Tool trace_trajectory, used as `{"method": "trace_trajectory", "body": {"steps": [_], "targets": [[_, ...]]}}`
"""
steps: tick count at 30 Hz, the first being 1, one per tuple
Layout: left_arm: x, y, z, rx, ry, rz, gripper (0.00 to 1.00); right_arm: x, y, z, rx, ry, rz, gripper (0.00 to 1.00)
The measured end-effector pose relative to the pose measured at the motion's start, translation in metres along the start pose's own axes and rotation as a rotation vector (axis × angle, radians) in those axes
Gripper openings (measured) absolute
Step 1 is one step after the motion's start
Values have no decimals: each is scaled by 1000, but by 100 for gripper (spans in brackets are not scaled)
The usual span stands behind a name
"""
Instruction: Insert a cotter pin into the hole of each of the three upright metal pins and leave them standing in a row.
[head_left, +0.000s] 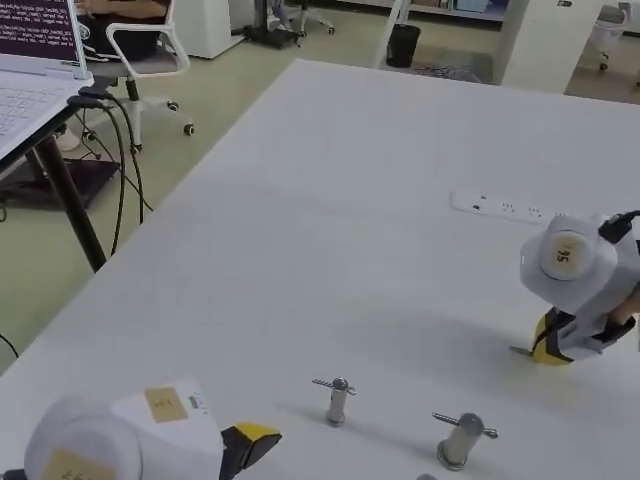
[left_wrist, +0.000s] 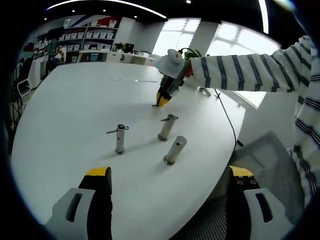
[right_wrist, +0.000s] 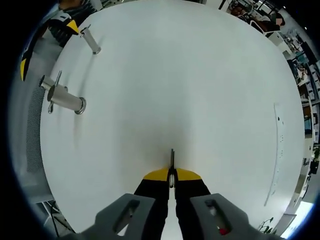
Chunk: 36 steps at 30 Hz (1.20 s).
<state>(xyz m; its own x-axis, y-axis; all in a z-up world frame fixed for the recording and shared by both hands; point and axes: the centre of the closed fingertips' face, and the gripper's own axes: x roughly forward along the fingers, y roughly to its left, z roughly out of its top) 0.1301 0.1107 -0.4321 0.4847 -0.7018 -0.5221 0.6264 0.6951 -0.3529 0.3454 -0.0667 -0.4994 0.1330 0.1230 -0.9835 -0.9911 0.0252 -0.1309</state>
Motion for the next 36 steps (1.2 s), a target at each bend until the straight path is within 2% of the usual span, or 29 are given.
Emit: {"method": "trace_trajectory", "body": {"steps": [3, 6, 8, 12, 15, 18, 23, 29, 36], "targets": [[0, -1, 0, -11, -4, 0, 94, -1, 0, 0, 42, -12, -14, 0], [0, -2, -1, -11, -5, -1, 94, -2, 1, 0, 6, -29, -17, 0], [0, -2, -2, -13, -3, -1, 93, -2, 2, 0, 40, -32, -21, 0], [0, -2, -4, -26, 5, 2, 90, -4, 4, -4, 6, -14, -29, 0], [1, 0, -1, -30, -11, 17, 90, -7, 6, -6, 15, -19, -34, 0], [2, -2, 3, -36, -23, 5, 90, -11, 7, -8, 16, -22, -45, 0], [4, -6, 7, -26, -27, -2, 89, -25, 10, -7, 47, -78, -69, 0], [7, -12, 12, -10, -31, -20, 88, -38, 11, -15, 44, -94, -100, 0], [4, -2, 17, -12, -41, 20, 86, -55, 17, -23, 62, -132, -138, 0]]}}
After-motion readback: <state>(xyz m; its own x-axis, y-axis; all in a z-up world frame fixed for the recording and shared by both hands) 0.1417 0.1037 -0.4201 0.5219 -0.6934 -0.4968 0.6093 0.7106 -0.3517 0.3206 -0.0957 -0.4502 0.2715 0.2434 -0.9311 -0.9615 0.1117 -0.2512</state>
